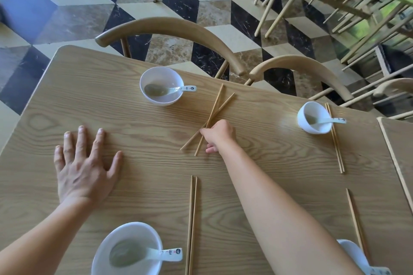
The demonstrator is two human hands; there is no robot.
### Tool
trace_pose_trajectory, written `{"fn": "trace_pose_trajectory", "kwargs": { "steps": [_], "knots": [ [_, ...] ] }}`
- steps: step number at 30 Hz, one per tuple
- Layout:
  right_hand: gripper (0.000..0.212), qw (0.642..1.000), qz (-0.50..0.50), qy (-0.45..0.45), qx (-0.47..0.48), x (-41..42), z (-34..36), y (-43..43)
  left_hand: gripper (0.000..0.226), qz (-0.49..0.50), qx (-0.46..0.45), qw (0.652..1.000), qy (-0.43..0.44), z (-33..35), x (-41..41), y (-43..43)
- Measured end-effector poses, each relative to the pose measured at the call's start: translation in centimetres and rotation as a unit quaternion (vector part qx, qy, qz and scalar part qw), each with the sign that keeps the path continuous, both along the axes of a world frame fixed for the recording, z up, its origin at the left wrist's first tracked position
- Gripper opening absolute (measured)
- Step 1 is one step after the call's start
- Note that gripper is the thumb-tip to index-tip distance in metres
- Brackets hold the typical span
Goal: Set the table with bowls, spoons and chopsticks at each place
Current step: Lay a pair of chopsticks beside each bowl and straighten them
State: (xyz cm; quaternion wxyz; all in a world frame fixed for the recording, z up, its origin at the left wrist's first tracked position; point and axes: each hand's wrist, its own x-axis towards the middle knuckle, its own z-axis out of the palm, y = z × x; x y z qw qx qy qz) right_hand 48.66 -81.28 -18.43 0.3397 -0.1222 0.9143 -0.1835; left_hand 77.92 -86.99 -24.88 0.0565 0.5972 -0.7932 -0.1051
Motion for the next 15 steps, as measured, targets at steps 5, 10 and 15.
{"fn": "trace_pose_trajectory", "kwargs": {
  "steps": [5, 10, 15],
  "knots": [
    [0.038, 0.999, 0.002, 0.036, -0.019, 0.4, 0.0, 0.2, 0.081, 0.002, 0.001, 1.000, 0.001, 0.1, 0.0, 0.0],
    [0.011, 0.997, -0.014, 0.068, -0.033, 0.5, -0.8, 0.6, 0.081, 0.001, 0.004, 1.000, 0.003, 0.2, 0.0, 0.0],
    [0.031, 0.997, -0.035, 0.057, -0.047, 0.5, -1.6, 0.9, 0.081, 0.003, 0.008, 1.000, 0.005, 0.3, 0.0, 0.0]
  ]
}}
